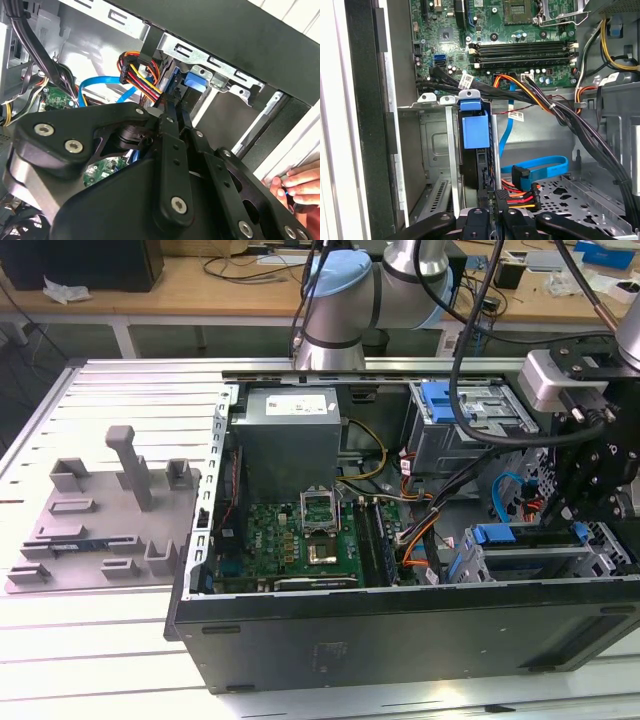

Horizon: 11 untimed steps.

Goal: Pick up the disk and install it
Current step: 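Insert the first disk wire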

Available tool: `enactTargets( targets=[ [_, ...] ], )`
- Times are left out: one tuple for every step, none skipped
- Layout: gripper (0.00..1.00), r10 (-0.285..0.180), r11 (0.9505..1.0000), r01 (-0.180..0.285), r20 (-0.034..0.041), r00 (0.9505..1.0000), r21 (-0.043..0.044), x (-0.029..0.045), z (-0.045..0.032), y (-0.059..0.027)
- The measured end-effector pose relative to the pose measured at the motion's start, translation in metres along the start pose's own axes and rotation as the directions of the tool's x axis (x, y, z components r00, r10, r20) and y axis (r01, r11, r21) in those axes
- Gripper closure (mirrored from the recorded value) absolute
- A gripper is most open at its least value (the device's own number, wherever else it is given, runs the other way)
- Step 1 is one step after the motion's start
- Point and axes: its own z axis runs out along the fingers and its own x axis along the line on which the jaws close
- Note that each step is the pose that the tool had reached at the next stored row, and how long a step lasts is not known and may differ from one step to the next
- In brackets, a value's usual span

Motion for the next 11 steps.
enactTargets(
  targets=[
    [0.83, 0.000, 1.0000, 0.000, 0.0000, 1.0000, 0.0000, 0.0000, 0.0002, 0.0000],
    [0.83, 0.000, 1.0000, 0.000, 0.0001, 1.0000, 0.0000, 0.0000, 0.0004, 0.0000],
    [0.83, 0.000, 1.0000, 0.000, 0.0000, 1.0000, 0.0000, 0.0000, 0.0005, 0.0000],
    [0.83, 0.000, 1.0000, 0.000, -0.0001, 1.0000, 0.0000, 0.0000, 0.0006, 0.0000],
    [0.83, 0.000, 1.0000, 0.000, 0.0000, 1.0000, 0.0000, 0.0000, 0.0007, 0.0000],
    [0.83, 0.000, 1.0000, 0.000, 0.0004, 1.0000, -0.0001, 0.0000, 0.0005, 0.0000],
    [0.83, 0.000, 1.0000, 0.000, 0.0007, 1.0000, -0.0001, 0.0000, 0.0001, 0.0000],
    [0.83, 0.000, 1.0000, 0.000, 0.0006, 1.0000, -0.0001, 0.0000, -0.0004, 0.0000],
    [0.83, 0.000, 1.0000, 0.000, 0.0002, 1.0000, -0.0001, 0.0000, -0.0011, 0.0000],
    [0.83, 0.000, 1.0000, 0.000, 0.0003, 1.0000, -0.0001, -0.0001, -0.0016, -0.0001],
    [0.83, 0.000, 1.0000, 0.000, 0.0004, 1.0000, -0.0001, -0.0001, -0.0019, -0.0001]
  ],
)
